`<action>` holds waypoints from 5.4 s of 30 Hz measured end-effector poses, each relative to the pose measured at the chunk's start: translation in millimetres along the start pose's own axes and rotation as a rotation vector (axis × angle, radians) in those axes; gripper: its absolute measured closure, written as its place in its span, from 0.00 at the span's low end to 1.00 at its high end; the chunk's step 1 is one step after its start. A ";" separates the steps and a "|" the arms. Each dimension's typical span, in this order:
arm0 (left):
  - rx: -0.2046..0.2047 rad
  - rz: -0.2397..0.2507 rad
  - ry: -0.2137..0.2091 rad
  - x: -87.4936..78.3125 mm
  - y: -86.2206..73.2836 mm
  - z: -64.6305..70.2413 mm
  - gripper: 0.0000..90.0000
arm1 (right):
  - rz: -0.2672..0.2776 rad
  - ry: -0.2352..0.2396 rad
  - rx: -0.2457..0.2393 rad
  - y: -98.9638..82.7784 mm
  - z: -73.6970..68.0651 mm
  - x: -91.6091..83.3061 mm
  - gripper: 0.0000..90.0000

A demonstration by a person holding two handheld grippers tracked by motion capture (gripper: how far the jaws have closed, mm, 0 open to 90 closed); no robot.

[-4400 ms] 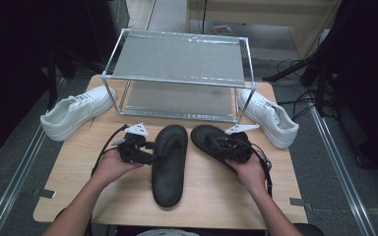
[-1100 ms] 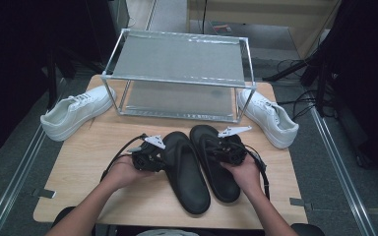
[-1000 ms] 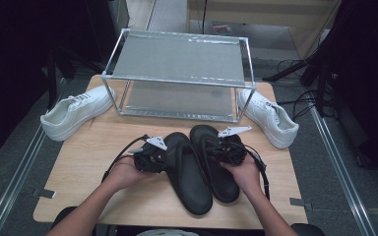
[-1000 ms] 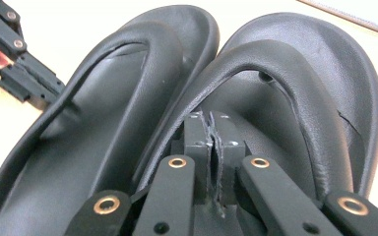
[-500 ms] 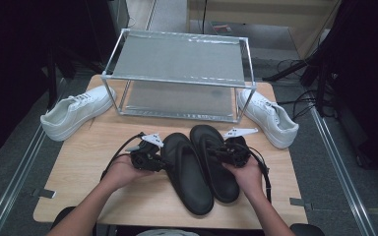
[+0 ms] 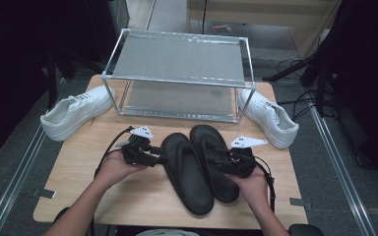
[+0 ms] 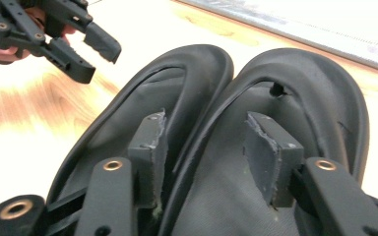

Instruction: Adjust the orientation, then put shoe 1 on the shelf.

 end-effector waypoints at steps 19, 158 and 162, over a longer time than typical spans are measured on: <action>-0.029 0.010 0.012 -2.2 -0.8 -9.1 0.49 | -0.010 -0.026 0.042 -11.1 -5.7 19.8 0.44; -0.074 0.056 0.067 -34.9 -37.5 -12.6 0.43 | 0.055 -0.260 0.201 108.2 126.4 140.6 0.60; -0.075 0.058 0.070 -35.6 -37.7 -14.5 0.43 | 0.046 -0.263 0.178 109.2 122.7 134.0 0.60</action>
Point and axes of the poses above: each handheld gripper's, and its own axes: x roughly forward along the jaws, y roughly out of its top, z roughly to its right, the point moved 9 cm from there along x, roughly forward along the jaws, and after that the axes turned 14 degrees about y, right-handed, at the moved point
